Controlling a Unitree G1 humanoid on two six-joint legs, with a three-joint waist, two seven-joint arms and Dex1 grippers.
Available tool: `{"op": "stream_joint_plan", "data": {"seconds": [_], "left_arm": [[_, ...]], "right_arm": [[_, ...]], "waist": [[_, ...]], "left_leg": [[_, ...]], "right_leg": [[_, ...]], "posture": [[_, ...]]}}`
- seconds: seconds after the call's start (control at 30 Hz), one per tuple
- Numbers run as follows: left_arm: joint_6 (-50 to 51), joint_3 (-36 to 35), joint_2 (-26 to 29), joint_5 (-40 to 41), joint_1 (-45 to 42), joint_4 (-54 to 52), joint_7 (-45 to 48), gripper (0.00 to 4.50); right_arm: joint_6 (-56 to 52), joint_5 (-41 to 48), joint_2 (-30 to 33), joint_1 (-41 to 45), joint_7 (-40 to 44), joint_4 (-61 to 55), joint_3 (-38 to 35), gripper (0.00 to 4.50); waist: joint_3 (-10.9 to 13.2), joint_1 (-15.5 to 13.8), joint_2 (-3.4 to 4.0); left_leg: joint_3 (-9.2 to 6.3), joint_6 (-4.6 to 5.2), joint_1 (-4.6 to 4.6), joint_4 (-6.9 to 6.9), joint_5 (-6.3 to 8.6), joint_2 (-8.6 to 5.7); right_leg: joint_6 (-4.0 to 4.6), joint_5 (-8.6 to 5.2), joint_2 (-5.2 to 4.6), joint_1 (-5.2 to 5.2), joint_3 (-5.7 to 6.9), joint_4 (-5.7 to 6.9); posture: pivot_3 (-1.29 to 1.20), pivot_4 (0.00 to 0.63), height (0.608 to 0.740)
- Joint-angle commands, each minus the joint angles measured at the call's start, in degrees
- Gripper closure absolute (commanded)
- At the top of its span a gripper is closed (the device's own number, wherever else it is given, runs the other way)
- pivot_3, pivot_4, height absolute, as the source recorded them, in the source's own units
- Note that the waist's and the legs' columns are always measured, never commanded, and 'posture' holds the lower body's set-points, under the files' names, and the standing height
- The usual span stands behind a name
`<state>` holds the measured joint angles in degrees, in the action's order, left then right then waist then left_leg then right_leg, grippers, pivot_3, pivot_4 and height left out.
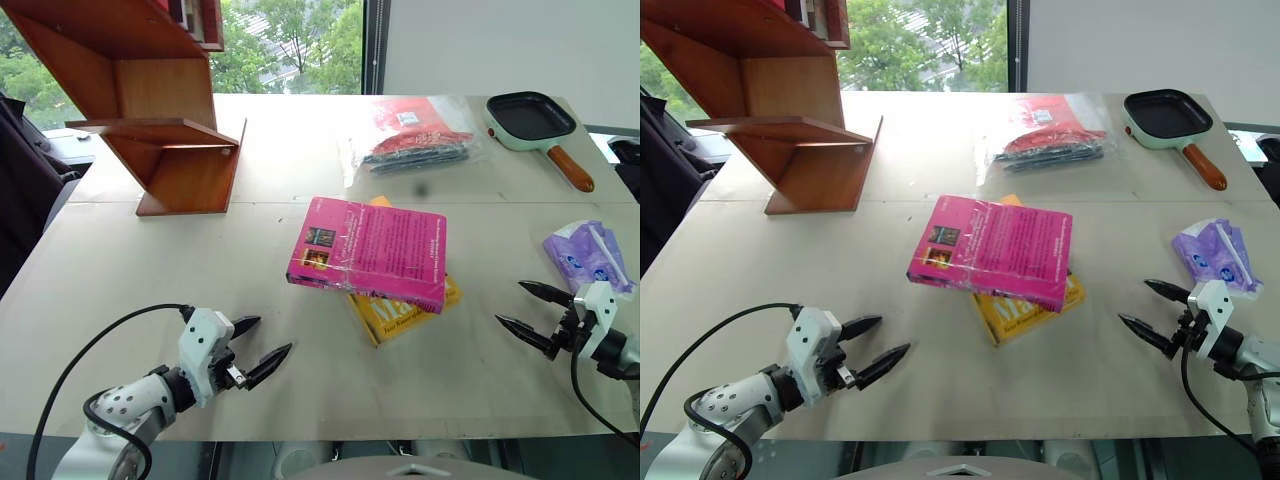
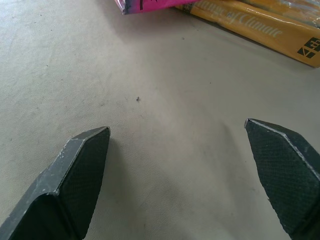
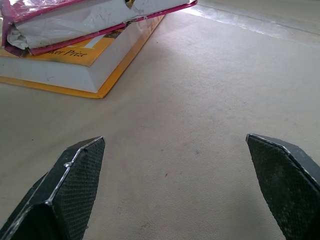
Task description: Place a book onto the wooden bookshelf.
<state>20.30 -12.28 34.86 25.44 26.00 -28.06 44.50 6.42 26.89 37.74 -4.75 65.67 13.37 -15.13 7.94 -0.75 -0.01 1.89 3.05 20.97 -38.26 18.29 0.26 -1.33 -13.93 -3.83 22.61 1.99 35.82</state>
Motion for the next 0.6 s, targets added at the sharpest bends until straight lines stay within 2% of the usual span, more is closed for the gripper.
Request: {"op": "stream_joint_plan", "data": {"seconds": [0.03, 0.6], "left_arm": [[-1.4, 0.2, 0.2, -0.5, -0.3, 0.1, 0.4, 0.05], [-3.2, 0.5, -0.4, -0.2, -1.2, 2.1, 1.8, 0.05]], "right_arm": [[0.9, 0.6, 0.0, -0.1, -0.2, -1.4, -1.7, 0.00], [0.8, 0.4, 0.1, 2.6, 0.2, 0.6, -1.3, 0.00]], "waist": [[0.0, 0.0, 0.00], [0.0, 0.0, -0.01]], "left_leg": [[0.00, 0.00, 0.00, 0.00, 0.00, 0.00], [0.00, -0.02, 0.01, -0.05, -0.01, 0.00]], "right_leg": [[0.00, 0.00, 0.00, 0.00, 0.00, 0.00], [-0.01, 0.00, 0.02, -0.01, 0.01, 0.02]], "posture": [[0.00, 0.150, 0.740], [0.00, 0.150, 0.740]]}}
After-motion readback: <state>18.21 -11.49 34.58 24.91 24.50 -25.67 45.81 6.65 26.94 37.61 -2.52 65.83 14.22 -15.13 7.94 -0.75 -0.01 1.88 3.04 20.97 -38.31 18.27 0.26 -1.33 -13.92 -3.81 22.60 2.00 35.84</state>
